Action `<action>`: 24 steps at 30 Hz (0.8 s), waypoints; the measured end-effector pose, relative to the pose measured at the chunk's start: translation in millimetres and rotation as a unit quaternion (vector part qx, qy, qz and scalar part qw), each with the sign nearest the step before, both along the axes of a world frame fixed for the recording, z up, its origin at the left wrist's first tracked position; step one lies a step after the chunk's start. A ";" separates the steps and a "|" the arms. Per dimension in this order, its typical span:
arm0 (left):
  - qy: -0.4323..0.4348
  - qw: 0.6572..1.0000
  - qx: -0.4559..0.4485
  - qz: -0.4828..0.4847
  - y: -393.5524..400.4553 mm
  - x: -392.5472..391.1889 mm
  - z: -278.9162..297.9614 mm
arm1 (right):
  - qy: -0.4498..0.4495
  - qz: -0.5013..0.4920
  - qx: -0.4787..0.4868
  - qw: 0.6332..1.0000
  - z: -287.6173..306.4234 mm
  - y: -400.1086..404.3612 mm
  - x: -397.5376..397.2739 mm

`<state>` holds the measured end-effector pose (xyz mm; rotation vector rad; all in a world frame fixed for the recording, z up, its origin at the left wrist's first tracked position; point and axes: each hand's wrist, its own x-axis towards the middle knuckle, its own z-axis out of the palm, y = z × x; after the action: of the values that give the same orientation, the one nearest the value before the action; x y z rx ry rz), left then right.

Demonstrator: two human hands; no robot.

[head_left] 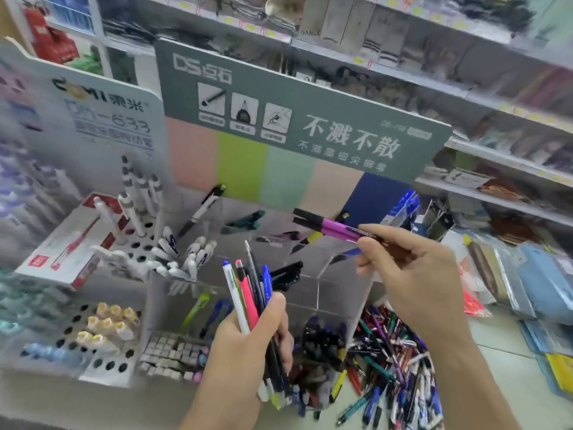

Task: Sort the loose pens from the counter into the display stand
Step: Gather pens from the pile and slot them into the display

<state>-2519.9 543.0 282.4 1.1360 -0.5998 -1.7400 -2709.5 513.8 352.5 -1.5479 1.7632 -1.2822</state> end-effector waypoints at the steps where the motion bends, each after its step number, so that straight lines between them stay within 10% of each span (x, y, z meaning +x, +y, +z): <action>1: 0.004 1.000 -0.001 -0.009 -3.6 8.9 1.2 | 0.056 0.002 0.010 0.998 4.4 -10.3 6.2; 6: 0.020 0.997 -0.011 -0.072 -20.5 38.4 -2.0 | 0.248 0.047 0.073 0.965 0.0 -55.7 51.3; 24: 0.132 0.973 -0.010 -0.188 -14.2 48.5 2.6 | 0.242 0.025 -0.133 0.961 -35.1 -48.6 59.0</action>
<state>-2471.3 528.8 284.9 0.7898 -0.6960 -2.1601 -2650.6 465.2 317.3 -2.1968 1.8688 -1.2271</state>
